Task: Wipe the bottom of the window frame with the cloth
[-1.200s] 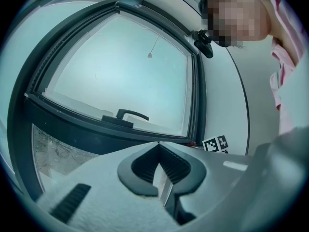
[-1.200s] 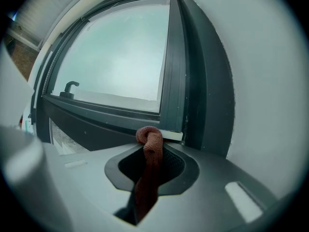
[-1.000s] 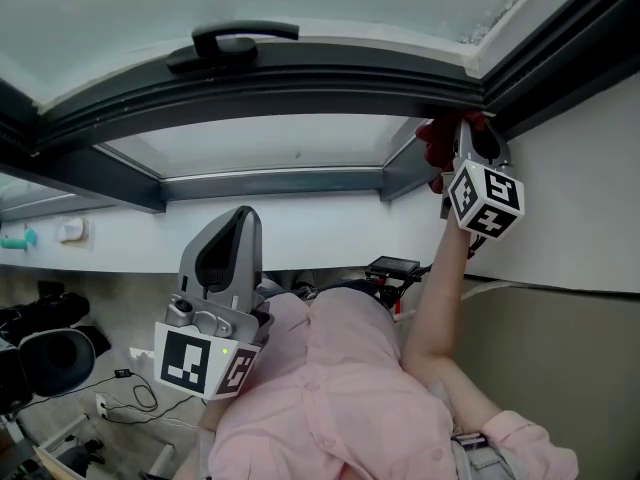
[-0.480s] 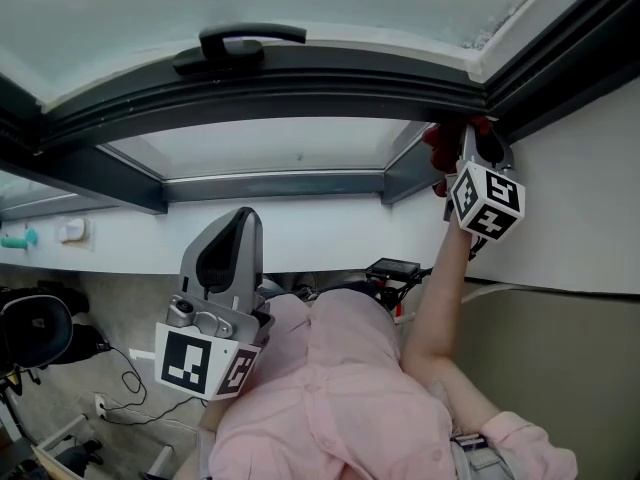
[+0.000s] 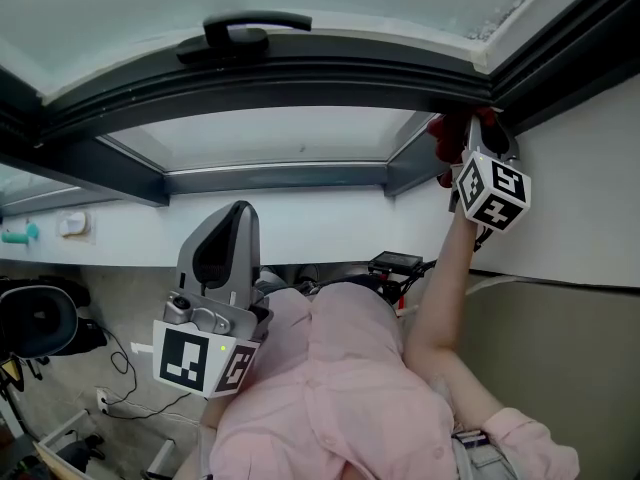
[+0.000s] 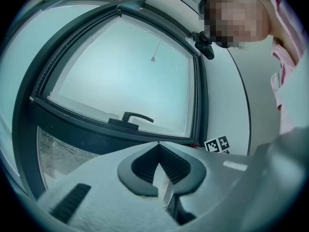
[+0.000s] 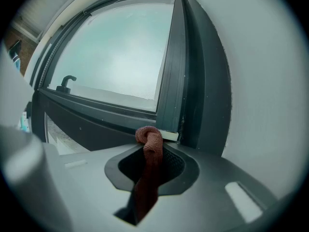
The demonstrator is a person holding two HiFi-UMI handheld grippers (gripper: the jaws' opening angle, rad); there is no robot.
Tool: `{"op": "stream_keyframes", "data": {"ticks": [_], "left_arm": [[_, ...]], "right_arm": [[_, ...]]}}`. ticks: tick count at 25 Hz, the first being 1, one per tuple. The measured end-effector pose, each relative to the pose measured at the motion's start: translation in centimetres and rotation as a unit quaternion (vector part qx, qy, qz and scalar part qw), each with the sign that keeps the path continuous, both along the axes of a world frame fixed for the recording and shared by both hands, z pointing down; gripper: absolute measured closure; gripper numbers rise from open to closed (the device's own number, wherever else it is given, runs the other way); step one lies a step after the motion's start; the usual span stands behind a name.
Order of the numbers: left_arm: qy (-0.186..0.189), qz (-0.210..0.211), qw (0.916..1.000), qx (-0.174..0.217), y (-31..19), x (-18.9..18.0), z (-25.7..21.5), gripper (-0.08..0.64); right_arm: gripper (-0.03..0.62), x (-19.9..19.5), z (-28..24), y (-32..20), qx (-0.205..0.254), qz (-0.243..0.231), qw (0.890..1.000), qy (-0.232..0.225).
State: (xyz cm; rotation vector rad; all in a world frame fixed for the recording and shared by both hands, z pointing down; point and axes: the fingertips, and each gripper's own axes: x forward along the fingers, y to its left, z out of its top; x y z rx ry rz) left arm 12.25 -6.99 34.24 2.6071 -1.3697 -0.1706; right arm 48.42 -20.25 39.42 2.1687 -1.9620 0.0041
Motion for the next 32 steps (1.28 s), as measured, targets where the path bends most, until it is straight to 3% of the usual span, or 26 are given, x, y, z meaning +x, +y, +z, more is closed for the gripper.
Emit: {"op": "stream_keyframes", "data": {"ticks": [23,32], "left_arm": [[-0.002,0.015,0.9999,-0.001,1.0,0.7,-0.1,0.560],[0.000,0.015,0.9999,-0.009,1.4,0.3,0.3,0.560]], "right_arm": [[0.537,-0.2,0.0,0.0,-0.013,-0.014,1.000,0.003],[0.535,-3.4,0.2,1.8,-0.008,-0.061,0.998,-0.014]]}}
